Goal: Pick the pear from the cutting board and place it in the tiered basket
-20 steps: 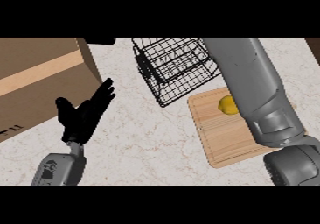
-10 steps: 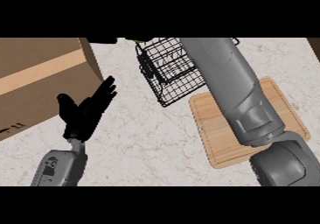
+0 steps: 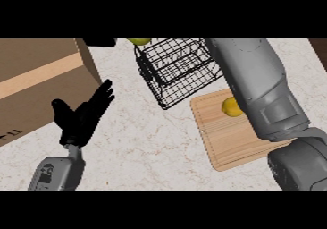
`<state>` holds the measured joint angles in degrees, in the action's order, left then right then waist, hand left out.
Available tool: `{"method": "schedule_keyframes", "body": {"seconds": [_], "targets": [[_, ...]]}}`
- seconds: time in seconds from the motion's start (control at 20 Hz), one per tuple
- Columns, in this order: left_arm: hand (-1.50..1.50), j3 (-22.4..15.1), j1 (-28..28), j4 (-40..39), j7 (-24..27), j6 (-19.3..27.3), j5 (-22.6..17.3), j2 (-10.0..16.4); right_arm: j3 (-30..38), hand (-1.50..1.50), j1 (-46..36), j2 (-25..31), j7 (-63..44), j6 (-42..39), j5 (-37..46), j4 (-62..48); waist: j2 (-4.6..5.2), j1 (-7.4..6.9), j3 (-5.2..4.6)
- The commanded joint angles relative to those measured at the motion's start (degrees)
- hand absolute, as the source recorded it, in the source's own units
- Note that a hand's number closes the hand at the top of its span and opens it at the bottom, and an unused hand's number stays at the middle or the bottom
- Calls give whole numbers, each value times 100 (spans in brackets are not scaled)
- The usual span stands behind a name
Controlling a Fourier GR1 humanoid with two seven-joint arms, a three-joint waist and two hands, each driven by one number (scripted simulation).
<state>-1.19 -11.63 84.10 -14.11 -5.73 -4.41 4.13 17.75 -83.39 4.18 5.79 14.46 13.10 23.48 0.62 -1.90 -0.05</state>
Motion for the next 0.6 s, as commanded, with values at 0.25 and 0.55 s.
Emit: {"method": "schedule_keyframes", "body": {"seconds": [0.25, 0.55], "targets": [[0, 177, 80, -75, 137, -90, -127, 70, 225, -150, 628, 1645, -212, -1282, -211, -19, -39, 180, 5], [0, 43, 140, 219, -138, 202, 59, -59, 193, -150, 1328, 2906, 295, -3255, -345, 56, -47, 183, 13]]}}
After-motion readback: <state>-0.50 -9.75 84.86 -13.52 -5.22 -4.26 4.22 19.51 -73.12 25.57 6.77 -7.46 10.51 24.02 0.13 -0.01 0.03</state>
